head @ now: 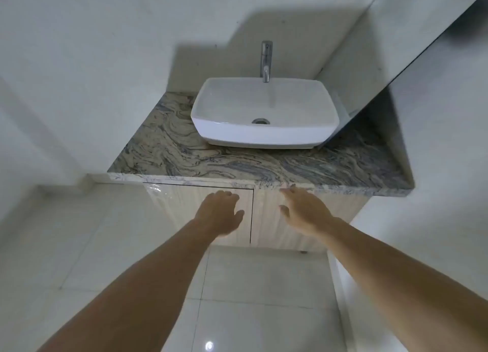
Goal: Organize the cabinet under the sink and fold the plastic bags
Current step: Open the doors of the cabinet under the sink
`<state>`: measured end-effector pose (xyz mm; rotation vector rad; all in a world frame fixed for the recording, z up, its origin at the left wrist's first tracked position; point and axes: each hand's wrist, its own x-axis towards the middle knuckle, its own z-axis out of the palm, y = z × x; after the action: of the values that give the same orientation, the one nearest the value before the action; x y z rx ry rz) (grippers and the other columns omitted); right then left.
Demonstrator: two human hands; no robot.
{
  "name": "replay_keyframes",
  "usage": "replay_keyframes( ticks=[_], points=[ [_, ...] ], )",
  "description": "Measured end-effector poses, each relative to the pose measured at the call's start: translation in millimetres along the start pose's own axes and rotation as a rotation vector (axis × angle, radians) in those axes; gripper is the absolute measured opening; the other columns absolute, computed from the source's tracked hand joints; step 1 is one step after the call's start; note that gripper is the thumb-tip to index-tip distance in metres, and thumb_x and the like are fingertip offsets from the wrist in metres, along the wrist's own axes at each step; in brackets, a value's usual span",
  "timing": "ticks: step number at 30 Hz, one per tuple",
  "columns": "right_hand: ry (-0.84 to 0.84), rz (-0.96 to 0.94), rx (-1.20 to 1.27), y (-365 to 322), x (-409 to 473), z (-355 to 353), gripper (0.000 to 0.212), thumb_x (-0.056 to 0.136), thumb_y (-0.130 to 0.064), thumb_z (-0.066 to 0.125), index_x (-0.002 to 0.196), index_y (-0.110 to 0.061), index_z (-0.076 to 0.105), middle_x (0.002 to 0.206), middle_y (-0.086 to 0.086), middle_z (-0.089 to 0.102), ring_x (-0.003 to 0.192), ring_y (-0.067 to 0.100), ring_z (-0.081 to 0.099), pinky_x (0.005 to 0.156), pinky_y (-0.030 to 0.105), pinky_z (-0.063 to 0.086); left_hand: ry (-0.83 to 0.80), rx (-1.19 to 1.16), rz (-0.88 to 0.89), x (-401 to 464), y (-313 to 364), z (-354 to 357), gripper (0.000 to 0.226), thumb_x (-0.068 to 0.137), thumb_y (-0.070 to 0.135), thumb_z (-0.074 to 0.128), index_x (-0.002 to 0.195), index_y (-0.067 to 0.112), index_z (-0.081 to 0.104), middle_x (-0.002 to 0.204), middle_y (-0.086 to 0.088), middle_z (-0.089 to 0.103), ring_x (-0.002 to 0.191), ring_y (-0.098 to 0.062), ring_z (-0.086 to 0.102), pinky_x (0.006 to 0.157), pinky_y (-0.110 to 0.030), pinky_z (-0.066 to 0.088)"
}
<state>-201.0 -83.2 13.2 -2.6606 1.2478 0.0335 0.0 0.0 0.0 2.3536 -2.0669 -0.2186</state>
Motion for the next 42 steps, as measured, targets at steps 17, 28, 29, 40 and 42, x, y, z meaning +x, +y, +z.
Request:
replay_keyframes(
  ticks=[17,28,29,40,42],
  points=[
    [-0.098,0.232,-0.137,86.1,107.7,145.5,0.076,0.097,-0.032,0.051,0.155,-0.01,0.007,0.16,0.009,0.02,0.148,0.029,0.016,0.118,0.053,0.018,-0.001,0.141,0.256,147.1,17.6,148.2,0.078,0.091,0.032,0.054,0.15,-0.001,0.015,0.155,-0.017,0.023,0.146,-0.031,0.016,0.121,-0.045,0.009],
    [0.138,0.14,0.083,100.7,89.4,166.0,0.082,0.081,0.006,0.056,0.154,-0.01,0.023,0.156,0.007,0.027,0.146,0.029,0.022,0.108,0.041,0.043,0.163,0.005,0.192,143.1,36.5,168.8,0.081,0.069,0.006,0.059,0.145,-0.003,0.032,0.14,-0.02,0.042,0.13,-0.037,0.037,0.115,-0.043,0.027],
    [0.206,0.134,0.107,101.2,83.8,167.6,0.078,0.08,0.006,0.059,0.151,-0.011,0.031,0.152,0.007,0.036,0.141,0.029,0.031,0.105,0.042,0.046,0.177,-0.062,0.182,137.9,40.4,167.5,0.078,0.067,0.006,0.058,0.141,-0.003,0.038,0.136,-0.019,0.044,0.125,-0.036,0.041,0.11,-0.041,0.034],
    [0.505,0.704,0.686,118.5,21.1,160.7,0.003,0.086,-0.014,0.072,0.088,-0.014,0.071,0.124,0.006,0.05,0.101,0.015,0.058,0.086,0.02,0.047,-0.274,-1.011,-0.281,90.0,74.2,164.7,0.009,0.086,0.012,0.07,0.088,0.015,0.078,0.086,-0.003,0.073,0.087,-0.025,0.068,0.077,-0.026,0.051],
    [0.5,0.774,0.74,124.1,10.0,156.5,0.009,0.084,-0.014,0.075,0.092,-0.012,0.072,0.119,0.005,0.056,0.094,0.019,0.065,0.082,0.02,0.049,-0.412,-1.056,-0.3,82.6,84.1,164.4,0.009,0.083,0.008,0.074,0.08,0.016,0.077,0.088,-0.007,0.073,0.081,-0.022,0.068,0.079,-0.03,0.056]
  ],
)
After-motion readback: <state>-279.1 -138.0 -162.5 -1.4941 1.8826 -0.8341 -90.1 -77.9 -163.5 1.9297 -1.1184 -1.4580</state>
